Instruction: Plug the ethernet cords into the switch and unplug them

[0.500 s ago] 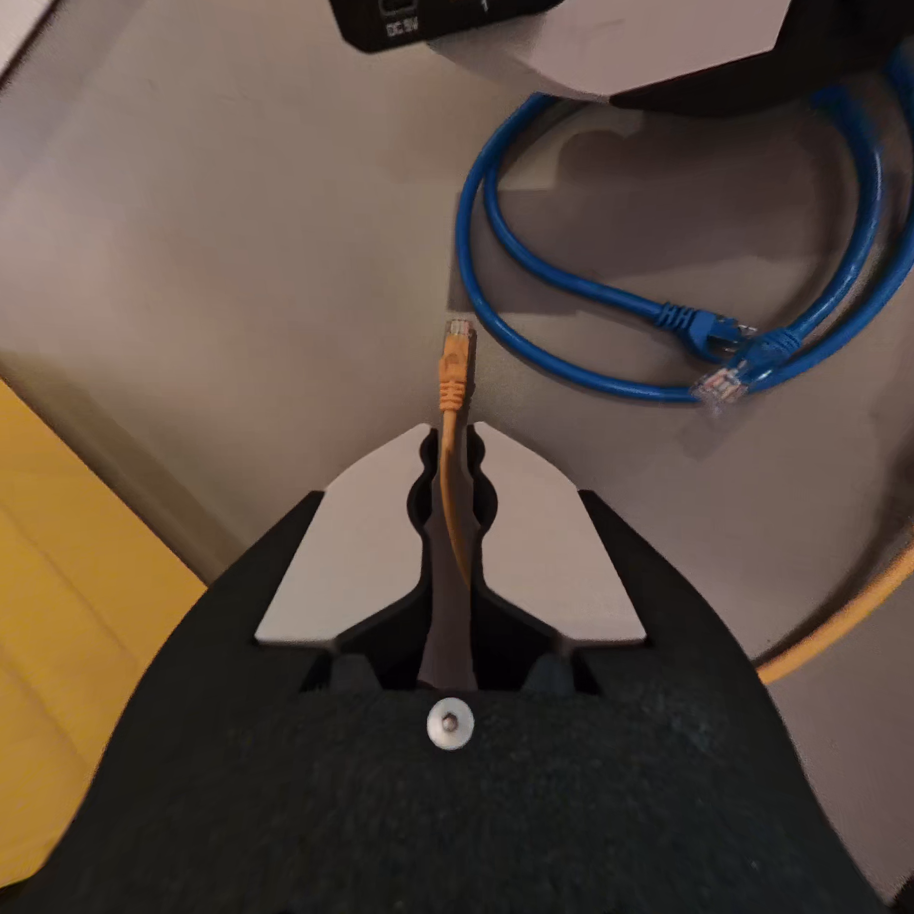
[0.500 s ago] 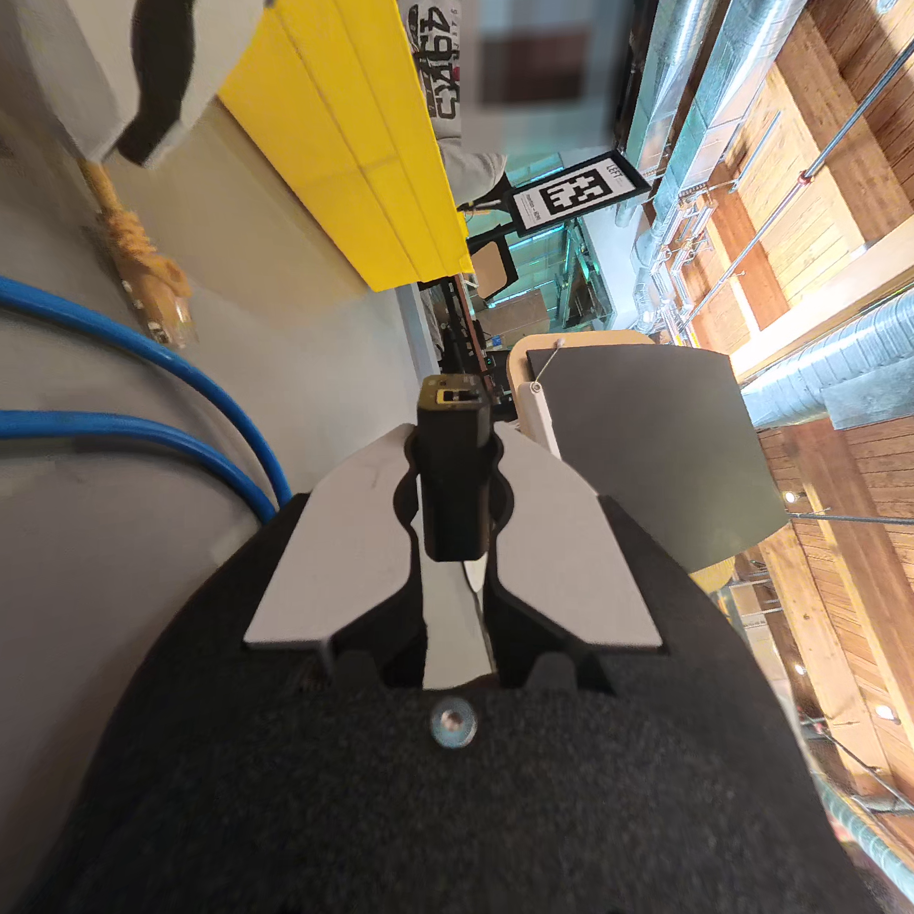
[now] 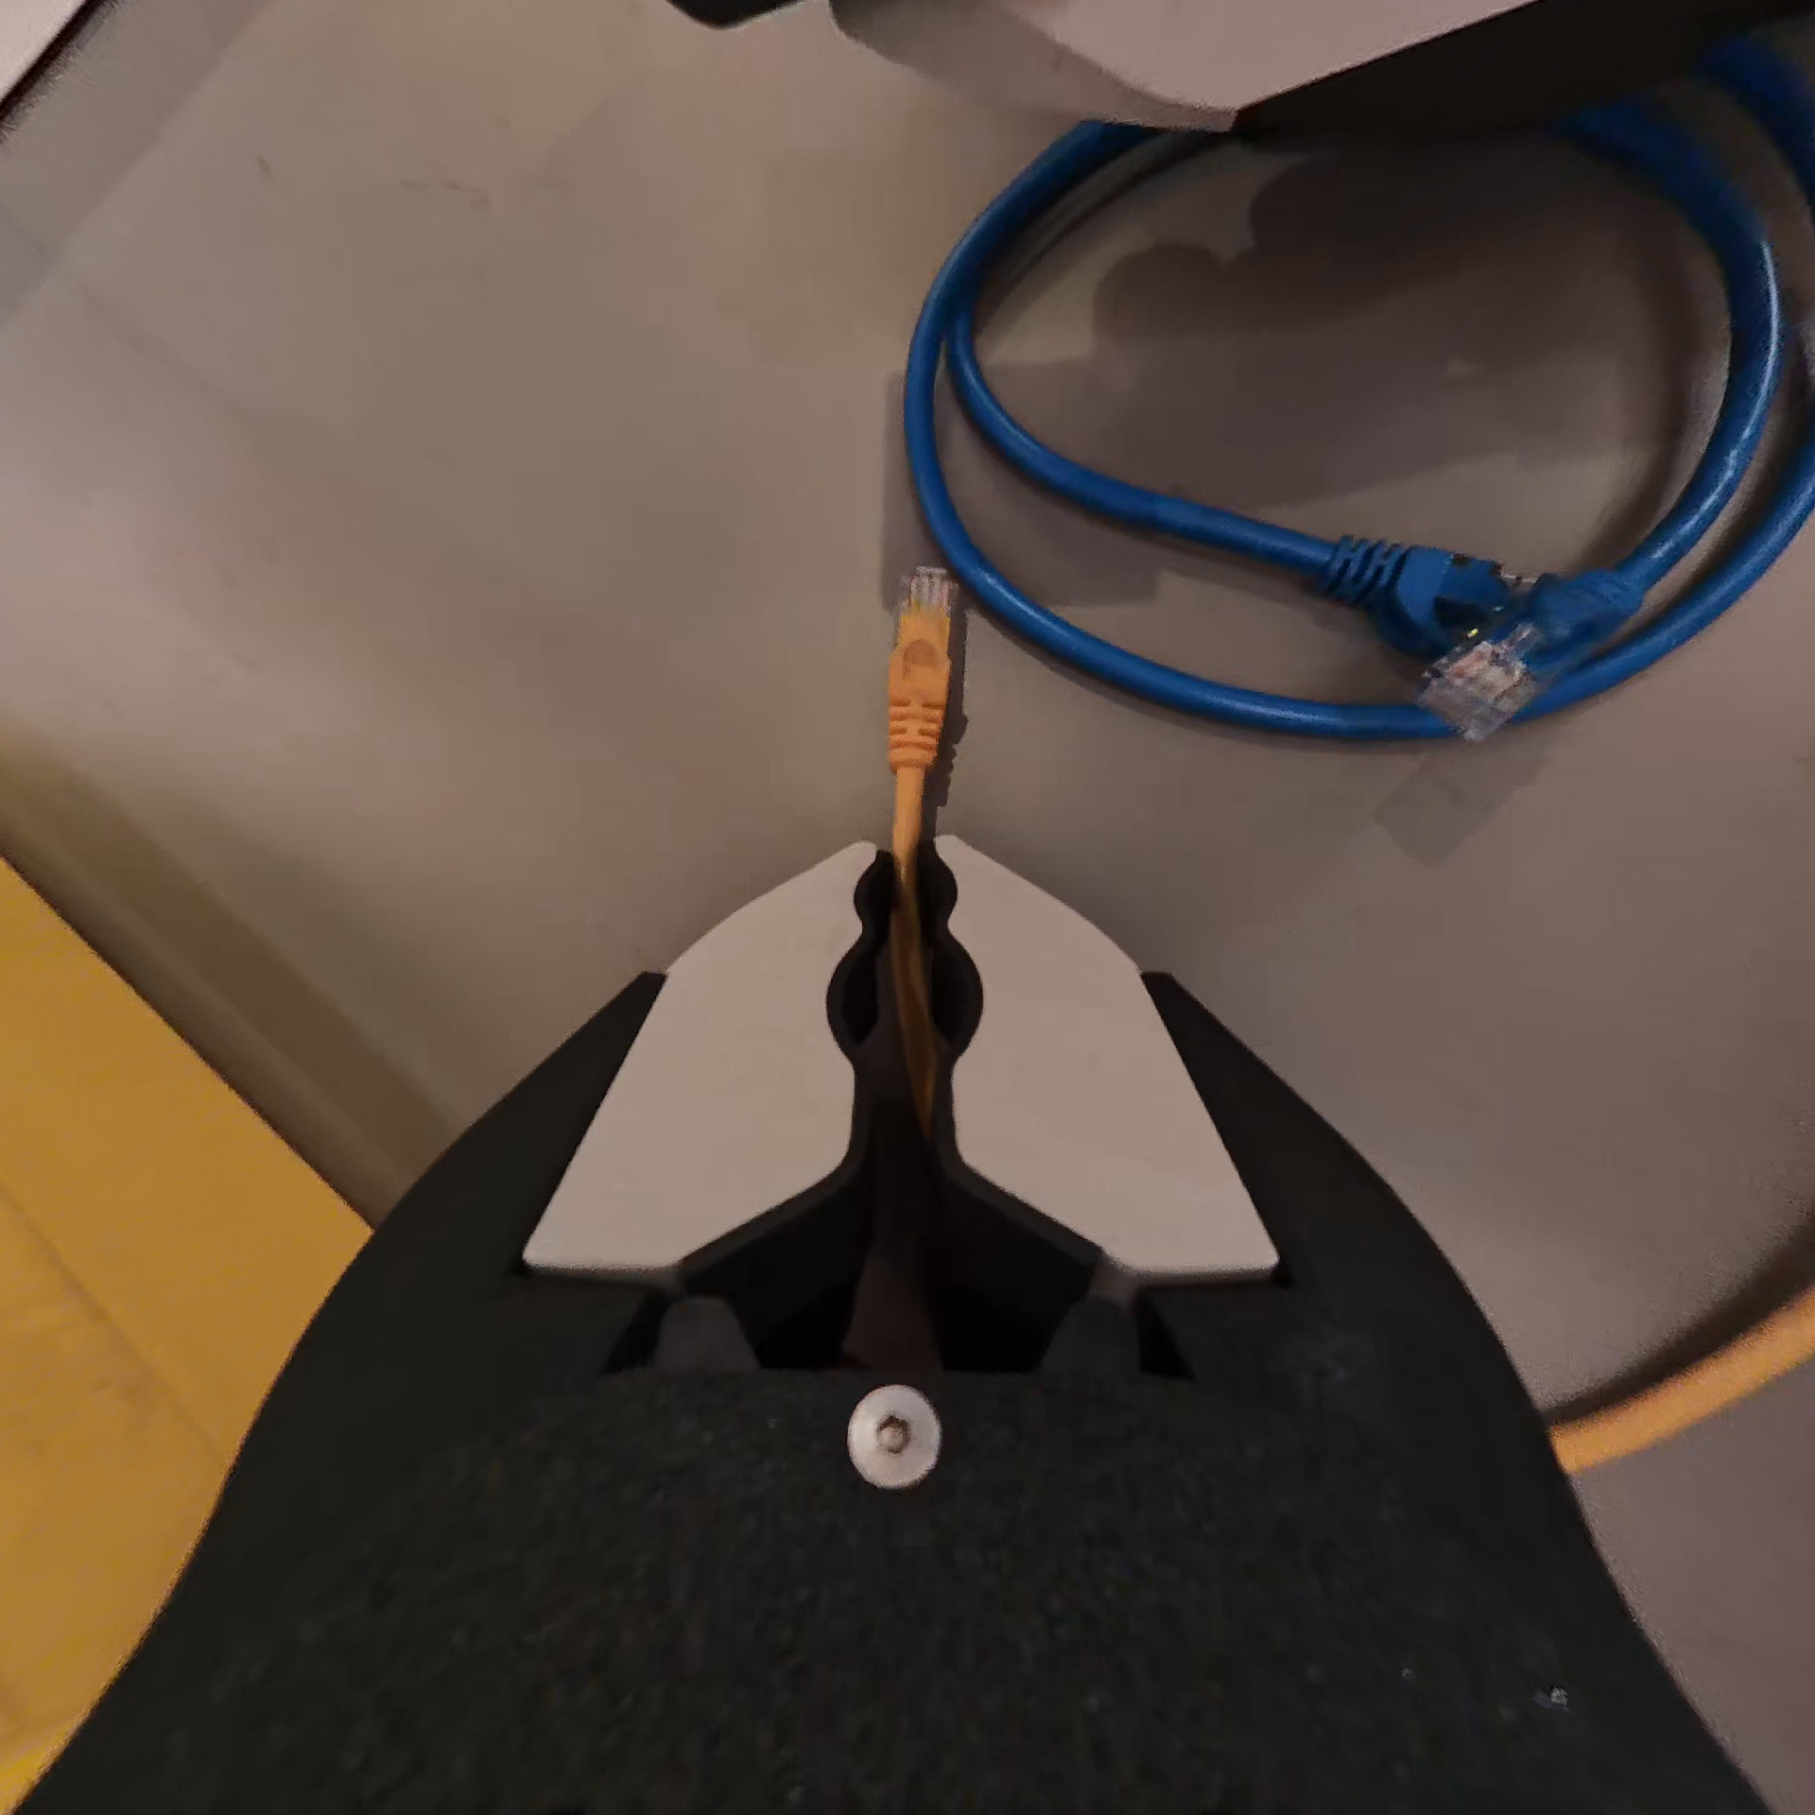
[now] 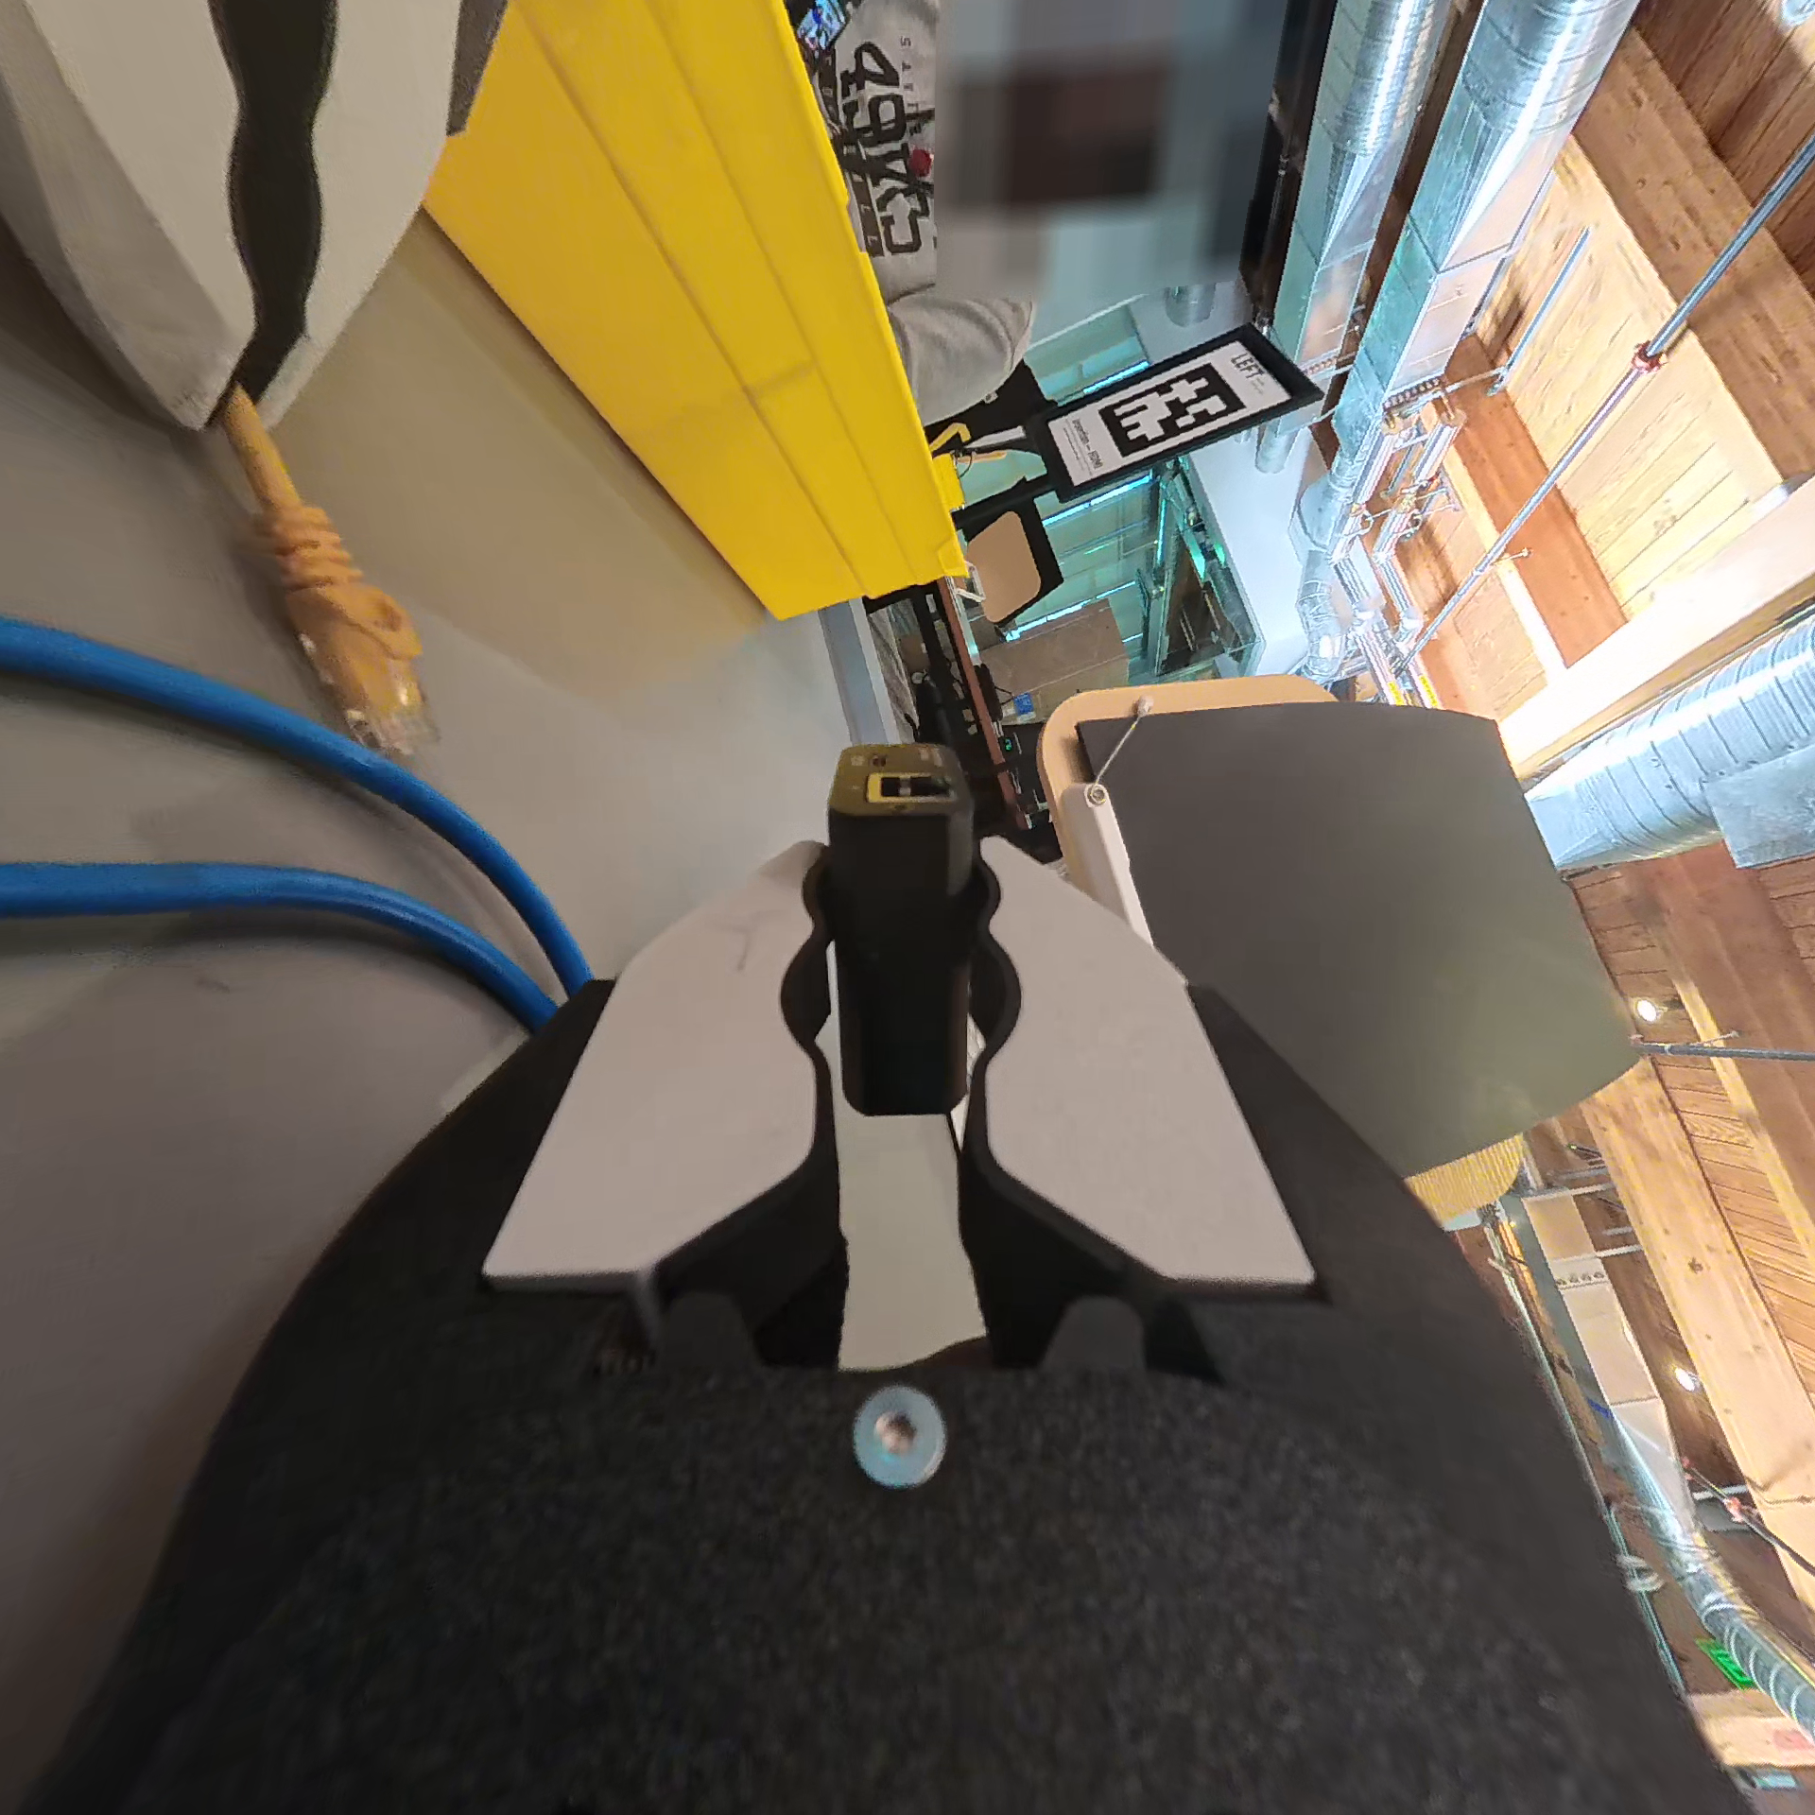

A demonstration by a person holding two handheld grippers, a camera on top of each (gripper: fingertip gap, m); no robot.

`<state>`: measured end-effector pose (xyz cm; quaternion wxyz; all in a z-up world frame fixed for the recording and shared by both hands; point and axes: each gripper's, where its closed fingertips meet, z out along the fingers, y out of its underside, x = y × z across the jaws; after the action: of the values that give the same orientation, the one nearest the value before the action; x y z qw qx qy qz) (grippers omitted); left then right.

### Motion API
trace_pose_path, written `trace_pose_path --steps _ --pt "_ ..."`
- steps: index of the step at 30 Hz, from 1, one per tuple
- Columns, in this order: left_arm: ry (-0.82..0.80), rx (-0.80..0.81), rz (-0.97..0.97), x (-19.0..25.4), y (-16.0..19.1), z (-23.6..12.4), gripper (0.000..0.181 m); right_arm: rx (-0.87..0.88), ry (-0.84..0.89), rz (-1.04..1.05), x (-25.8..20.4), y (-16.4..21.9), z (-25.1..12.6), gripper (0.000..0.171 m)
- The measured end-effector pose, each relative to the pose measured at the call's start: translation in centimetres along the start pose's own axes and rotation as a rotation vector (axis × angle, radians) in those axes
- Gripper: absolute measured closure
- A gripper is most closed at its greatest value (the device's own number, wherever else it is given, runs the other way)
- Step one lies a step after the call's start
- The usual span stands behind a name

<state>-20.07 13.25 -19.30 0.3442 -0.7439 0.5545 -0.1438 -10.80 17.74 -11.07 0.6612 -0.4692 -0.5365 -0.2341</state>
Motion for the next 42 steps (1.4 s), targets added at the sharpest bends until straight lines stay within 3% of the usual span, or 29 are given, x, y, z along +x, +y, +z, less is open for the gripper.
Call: trace_pose_path --steps 4,12,42 --pt "0.06 -0.004 -0.083 0.3 -0.2 -0.9 0.177 0.029 0.011 -0.028 0.0 -0.7 -0.1 0.147" --pt "0.089 0.031 -0.205 0.9 -5.2 -6.3 0.177 0.079 0.029 -0.158 -0.8 -2.4 -0.5 0.147" --pt "0.164 -0.097 -0.298 2.6 -3.9 -4.9 0.177 0.069 -0.005 -0.262 -2.8 -3.0 -0.3 0.147"
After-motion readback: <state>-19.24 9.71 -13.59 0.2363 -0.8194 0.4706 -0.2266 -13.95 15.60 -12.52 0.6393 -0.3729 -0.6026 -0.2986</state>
